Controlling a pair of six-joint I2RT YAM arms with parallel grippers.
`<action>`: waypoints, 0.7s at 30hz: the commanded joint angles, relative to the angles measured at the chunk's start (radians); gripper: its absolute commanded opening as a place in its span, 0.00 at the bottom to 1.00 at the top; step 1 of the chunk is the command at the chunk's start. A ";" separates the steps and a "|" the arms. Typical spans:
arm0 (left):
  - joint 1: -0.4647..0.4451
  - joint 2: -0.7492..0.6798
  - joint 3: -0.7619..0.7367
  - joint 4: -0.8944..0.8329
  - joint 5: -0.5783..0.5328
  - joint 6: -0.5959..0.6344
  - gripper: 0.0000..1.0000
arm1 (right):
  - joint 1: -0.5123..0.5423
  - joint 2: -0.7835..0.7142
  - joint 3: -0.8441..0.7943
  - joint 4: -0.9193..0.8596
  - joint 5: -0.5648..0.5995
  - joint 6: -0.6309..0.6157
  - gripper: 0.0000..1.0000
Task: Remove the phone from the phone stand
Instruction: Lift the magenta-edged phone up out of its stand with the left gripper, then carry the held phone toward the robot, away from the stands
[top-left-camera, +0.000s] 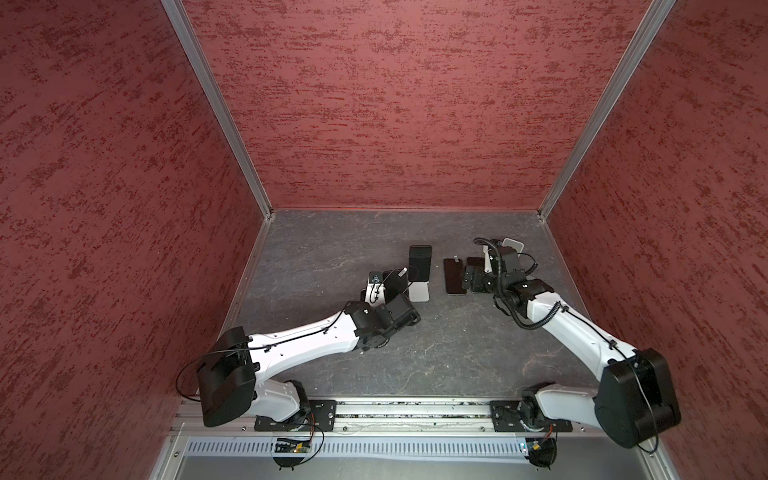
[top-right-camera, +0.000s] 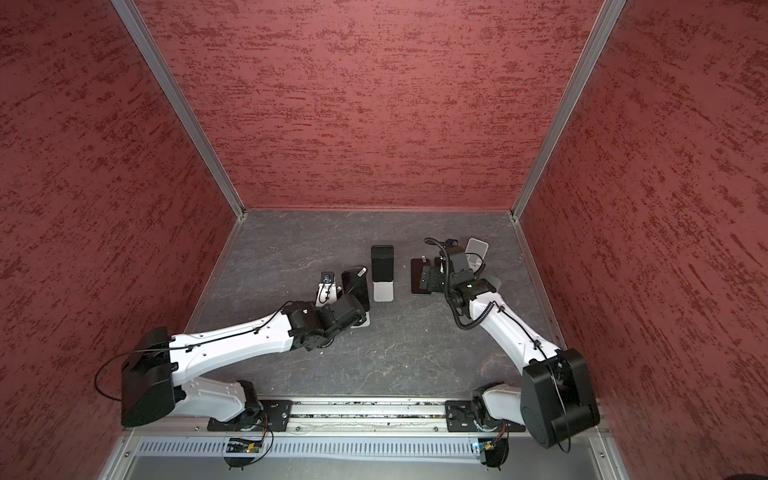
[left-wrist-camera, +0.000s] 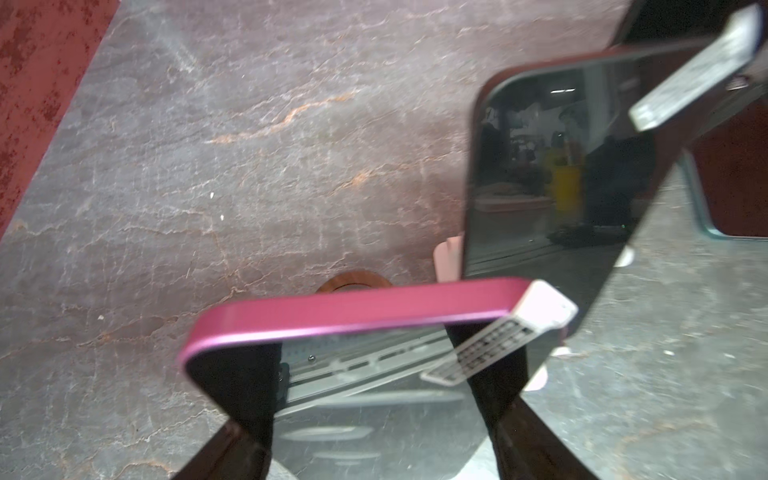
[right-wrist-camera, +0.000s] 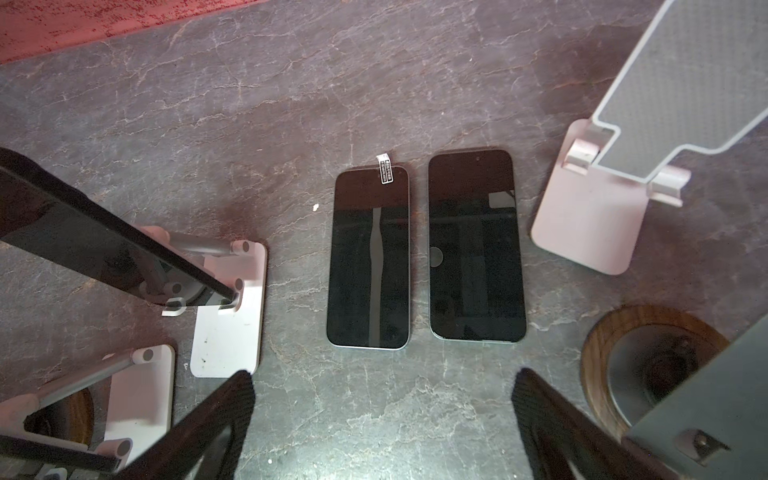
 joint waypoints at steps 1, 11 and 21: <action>-0.028 0.008 0.056 -0.004 -0.037 0.028 0.46 | 0.006 -0.008 0.022 0.025 0.034 0.001 0.99; -0.089 0.106 0.141 0.029 -0.012 0.066 0.46 | 0.005 -0.026 0.016 0.018 0.061 -0.010 0.99; -0.137 0.205 0.212 0.091 0.059 0.092 0.45 | -0.005 -0.034 0.012 0.022 0.088 -0.006 0.99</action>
